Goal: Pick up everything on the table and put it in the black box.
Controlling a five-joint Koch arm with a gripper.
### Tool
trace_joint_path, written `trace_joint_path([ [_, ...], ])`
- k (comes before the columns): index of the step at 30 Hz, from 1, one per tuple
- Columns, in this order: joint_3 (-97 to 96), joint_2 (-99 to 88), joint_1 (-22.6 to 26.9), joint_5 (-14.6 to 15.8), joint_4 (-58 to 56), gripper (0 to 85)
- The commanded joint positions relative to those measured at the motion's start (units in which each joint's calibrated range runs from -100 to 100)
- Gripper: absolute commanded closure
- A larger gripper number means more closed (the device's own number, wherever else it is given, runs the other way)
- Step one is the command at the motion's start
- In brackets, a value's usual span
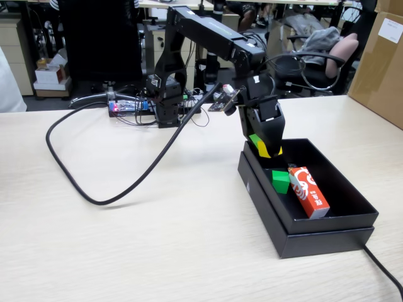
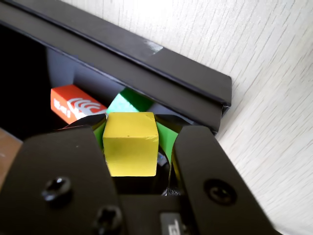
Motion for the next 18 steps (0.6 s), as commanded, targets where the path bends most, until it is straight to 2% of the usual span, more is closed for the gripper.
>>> trace_joint_path([
  [1, 1.3, -0.9, -0.6, -0.2, 2.5, 76.6],
  [5, 1.0, -0.8, -0.5, -0.3, 2.6, 70.9],
  [9, 0.3, -0.8, -0.2, -0.5, 2.5, 57.2],
  [16, -0.1, -2.8, 0.0, -0.5, 2.5, 52.8],
  [18, 1.6, -4.8, -0.1, -0.4, 1.3, 49.2],
])
